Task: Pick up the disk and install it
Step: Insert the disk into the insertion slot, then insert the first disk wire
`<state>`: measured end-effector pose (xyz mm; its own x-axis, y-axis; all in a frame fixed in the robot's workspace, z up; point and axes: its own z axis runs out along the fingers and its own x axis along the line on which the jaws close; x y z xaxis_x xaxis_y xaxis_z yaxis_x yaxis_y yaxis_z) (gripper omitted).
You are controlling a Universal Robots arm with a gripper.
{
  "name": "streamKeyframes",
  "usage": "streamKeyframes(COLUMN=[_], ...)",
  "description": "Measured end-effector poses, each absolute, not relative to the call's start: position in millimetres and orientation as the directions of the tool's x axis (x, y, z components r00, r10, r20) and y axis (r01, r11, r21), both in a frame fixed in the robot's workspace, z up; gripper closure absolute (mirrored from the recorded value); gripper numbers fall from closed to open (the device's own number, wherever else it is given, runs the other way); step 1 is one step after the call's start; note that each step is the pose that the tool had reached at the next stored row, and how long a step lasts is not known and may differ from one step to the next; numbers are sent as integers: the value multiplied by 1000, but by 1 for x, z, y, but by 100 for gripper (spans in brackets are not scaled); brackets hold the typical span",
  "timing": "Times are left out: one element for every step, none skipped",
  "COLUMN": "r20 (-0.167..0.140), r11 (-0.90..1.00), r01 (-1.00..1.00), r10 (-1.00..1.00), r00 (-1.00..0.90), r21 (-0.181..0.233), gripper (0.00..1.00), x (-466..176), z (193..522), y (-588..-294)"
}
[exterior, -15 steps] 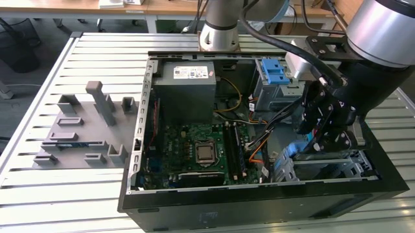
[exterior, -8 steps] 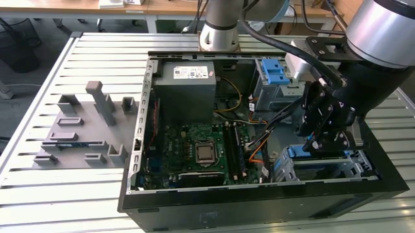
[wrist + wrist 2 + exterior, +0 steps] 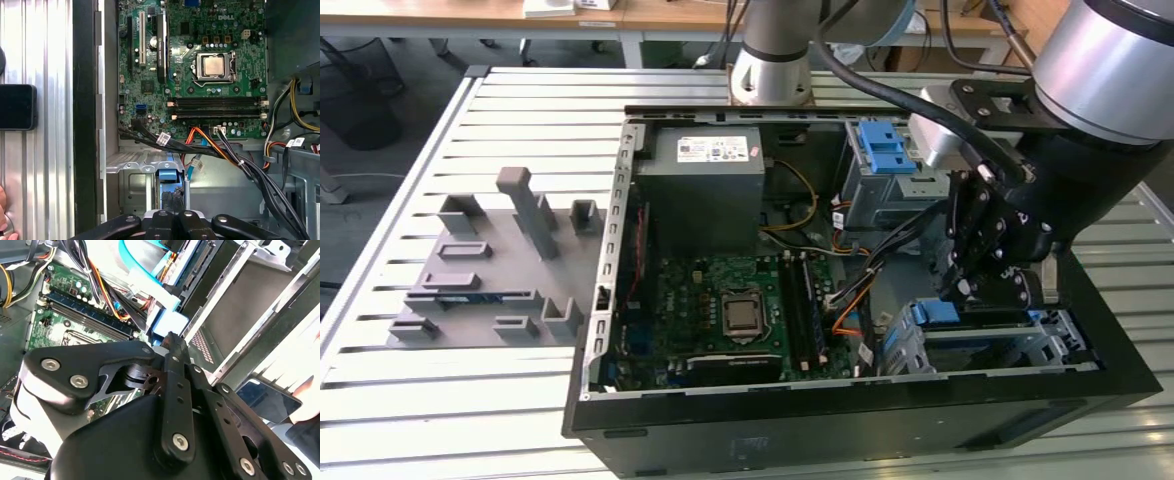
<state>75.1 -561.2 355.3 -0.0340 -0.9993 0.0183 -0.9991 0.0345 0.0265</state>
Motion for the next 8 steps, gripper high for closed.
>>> streamKeyframes(r20=[18,18,18,18,18,18,18,18], r11=[35,35,34,34,34,34,34,34], r01=[-999,-999,-999,-999,-999,-999,-999,-999], r10=[-999,-999,-999,-999,-999,-999,-999,-999], r00=[-34,-34,-34,-34,-34,-34,-34,-34], r21=[27,27,27,27,27,27,27,27], gripper=[89,89,89,89,89,89,89,89], x=[75,75,75,75,75,75,75,75], z=[355,355,355,355,355,355,355,355], y=[-561,-561,-561,-561,-561,-561,-561,-561])
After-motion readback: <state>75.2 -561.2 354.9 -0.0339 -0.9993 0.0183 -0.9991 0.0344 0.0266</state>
